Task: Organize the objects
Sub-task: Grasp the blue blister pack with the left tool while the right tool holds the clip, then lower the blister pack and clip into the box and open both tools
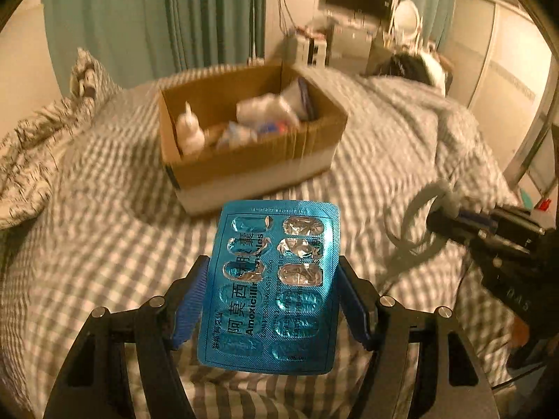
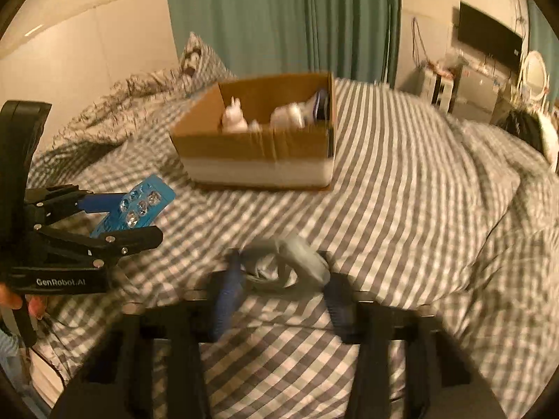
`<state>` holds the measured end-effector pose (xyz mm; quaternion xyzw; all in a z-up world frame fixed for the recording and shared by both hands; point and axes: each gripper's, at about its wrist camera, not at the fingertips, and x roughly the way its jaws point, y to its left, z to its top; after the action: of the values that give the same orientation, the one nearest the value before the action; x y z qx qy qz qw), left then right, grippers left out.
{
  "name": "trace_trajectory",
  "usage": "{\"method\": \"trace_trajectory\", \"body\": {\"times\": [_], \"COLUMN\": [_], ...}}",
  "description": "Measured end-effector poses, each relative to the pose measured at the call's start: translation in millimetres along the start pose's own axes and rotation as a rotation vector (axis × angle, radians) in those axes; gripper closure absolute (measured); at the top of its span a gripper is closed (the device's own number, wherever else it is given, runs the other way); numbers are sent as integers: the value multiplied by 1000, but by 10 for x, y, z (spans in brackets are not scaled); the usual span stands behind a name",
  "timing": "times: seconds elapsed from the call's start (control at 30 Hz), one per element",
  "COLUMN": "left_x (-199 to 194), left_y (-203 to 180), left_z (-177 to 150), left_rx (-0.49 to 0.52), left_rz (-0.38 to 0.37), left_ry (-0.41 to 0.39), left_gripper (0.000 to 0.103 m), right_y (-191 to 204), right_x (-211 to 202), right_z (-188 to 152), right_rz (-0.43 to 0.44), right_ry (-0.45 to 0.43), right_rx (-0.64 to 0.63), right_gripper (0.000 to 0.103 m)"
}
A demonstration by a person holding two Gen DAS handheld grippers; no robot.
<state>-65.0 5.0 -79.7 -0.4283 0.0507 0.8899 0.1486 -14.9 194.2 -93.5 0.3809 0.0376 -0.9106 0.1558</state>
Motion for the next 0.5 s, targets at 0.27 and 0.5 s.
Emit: {"method": "trace_trajectory", "body": {"times": [0.27, 0.5], "left_x": [-125, -110], "left_y": [10, 110], "left_z": [190, 345], "left_rx": [-5, -47], "left_rz": [-11, -17], "left_ry": [-47, -67], "left_gripper": [32, 32], "right_y": [96, 112], "right_x": [-112, -207], "right_z": [208, 372], "right_rz": [-6, 3], "right_ry": [-18, -51], "right_rx": [-34, -60], "right_gripper": [94, 94]}}
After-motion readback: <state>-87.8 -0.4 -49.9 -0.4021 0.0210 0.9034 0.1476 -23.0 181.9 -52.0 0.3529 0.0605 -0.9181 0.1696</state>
